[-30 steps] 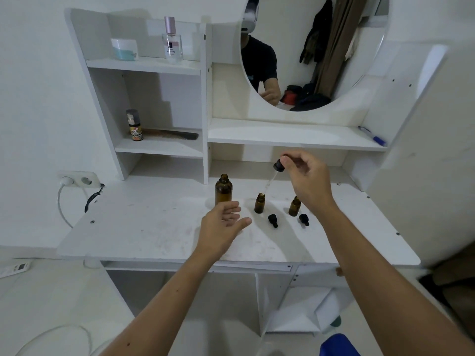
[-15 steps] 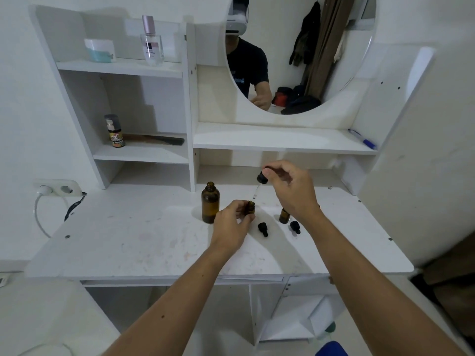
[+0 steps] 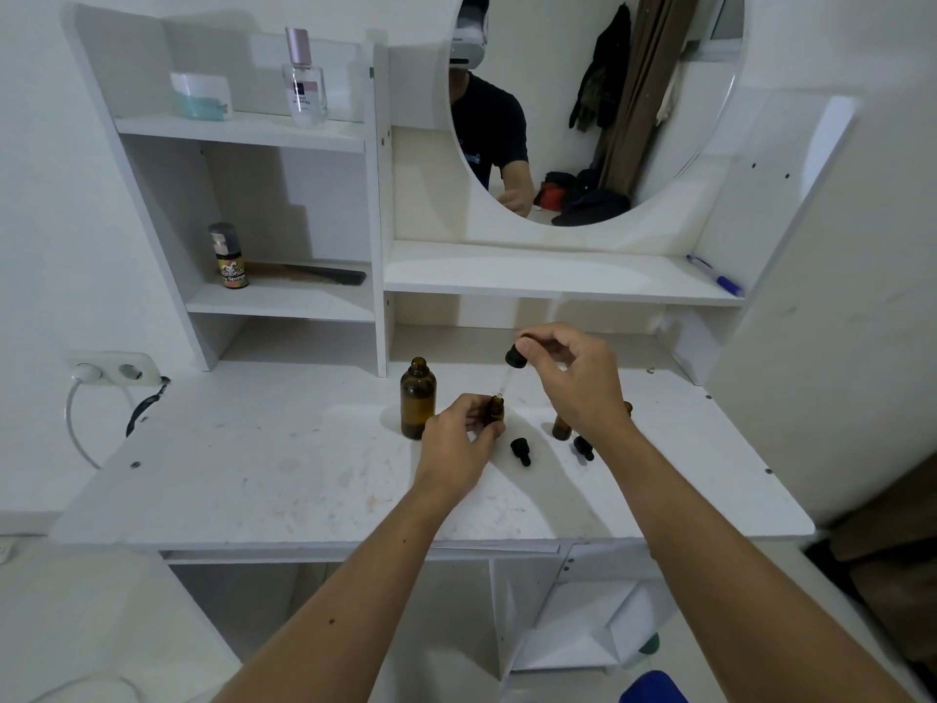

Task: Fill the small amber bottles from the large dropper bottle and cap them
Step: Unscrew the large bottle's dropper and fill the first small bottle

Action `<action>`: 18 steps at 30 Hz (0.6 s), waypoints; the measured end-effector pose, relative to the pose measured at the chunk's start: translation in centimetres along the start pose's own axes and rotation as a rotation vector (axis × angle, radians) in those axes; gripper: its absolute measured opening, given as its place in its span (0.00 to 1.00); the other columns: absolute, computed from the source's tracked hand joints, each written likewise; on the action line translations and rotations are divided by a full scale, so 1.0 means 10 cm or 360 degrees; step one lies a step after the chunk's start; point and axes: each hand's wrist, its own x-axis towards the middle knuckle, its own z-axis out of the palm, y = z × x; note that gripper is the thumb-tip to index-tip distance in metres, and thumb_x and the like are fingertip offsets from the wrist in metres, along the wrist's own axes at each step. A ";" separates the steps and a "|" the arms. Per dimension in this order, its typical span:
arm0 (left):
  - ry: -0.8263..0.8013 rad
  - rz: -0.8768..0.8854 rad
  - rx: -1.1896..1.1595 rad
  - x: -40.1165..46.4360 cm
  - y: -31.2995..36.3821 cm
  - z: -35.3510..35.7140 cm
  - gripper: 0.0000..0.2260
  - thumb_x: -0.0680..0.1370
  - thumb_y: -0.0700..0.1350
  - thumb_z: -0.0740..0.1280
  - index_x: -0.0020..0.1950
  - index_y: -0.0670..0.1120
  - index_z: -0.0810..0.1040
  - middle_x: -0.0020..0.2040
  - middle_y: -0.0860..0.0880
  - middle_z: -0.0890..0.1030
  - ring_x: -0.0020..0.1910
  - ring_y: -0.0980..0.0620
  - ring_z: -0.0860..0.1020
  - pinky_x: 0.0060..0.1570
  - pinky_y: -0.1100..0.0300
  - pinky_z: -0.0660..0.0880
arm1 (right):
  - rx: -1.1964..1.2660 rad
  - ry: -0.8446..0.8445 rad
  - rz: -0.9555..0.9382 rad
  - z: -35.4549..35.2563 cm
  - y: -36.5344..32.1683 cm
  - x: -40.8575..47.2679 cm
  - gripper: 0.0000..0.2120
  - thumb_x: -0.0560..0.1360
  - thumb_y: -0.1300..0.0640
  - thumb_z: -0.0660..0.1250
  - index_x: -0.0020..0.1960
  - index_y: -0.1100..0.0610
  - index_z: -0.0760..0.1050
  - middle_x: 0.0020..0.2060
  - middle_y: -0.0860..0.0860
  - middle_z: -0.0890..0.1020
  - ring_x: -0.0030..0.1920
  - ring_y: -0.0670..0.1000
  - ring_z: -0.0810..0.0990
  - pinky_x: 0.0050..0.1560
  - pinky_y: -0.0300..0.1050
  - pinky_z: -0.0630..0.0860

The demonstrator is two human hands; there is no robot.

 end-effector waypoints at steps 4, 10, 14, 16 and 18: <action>-0.0084 -0.0014 -0.0104 -0.10 0.01 -0.09 0.24 0.78 0.44 0.76 0.72 0.45 0.76 0.65 0.52 0.82 0.63 0.57 0.80 0.68 0.60 0.76 | 0.0064 0.0085 0.0052 -0.05 -0.08 0.02 0.05 0.81 0.54 0.73 0.55 0.53 0.86 0.47 0.44 0.89 0.52 0.42 0.86 0.60 0.40 0.81; -0.0146 -0.0017 -0.0181 -0.36 -0.14 -0.51 0.24 0.79 0.46 0.74 0.74 0.48 0.74 0.68 0.54 0.80 0.66 0.59 0.79 0.69 0.62 0.74 | 0.0244 0.0227 -0.0038 -0.08 -0.33 0.08 0.05 0.81 0.57 0.73 0.56 0.54 0.85 0.47 0.43 0.88 0.51 0.42 0.86 0.59 0.38 0.80; -0.0145 -0.0079 -0.0213 -0.44 -0.25 -0.93 0.20 0.78 0.45 0.76 0.69 0.49 0.78 0.62 0.55 0.84 0.60 0.61 0.82 0.66 0.58 0.78 | 0.0378 0.0225 -0.0075 0.04 -0.48 0.13 0.06 0.81 0.61 0.73 0.57 0.59 0.85 0.47 0.45 0.87 0.49 0.39 0.86 0.56 0.33 0.79; -0.0088 -0.0110 -0.0177 -0.44 -0.32 -1.13 0.18 0.77 0.44 0.77 0.66 0.49 0.81 0.58 0.56 0.85 0.57 0.60 0.84 0.64 0.56 0.80 | 0.0397 0.0214 -0.0110 0.12 -0.55 0.15 0.06 0.81 0.61 0.73 0.57 0.58 0.85 0.48 0.45 0.87 0.50 0.39 0.86 0.56 0.33 0.79; 0.0007 -0.0137 -0.0140 -0.43 -0.38 -1.28 0.16 0.76 0.45 0.77 0.63 0.49 0.82 0.55 0.55 0.86 0.54 0.58 0.85 0.61 0.55 0.82 | 0.0457 0.0189 -0.0118 0.21 -0.61 0.18 0.05 0.81 0.62 0.73 0.56 0.57 0.85 0.48 0.45 0.88 0.50 0.40 0.86 0.57 0.35 0.79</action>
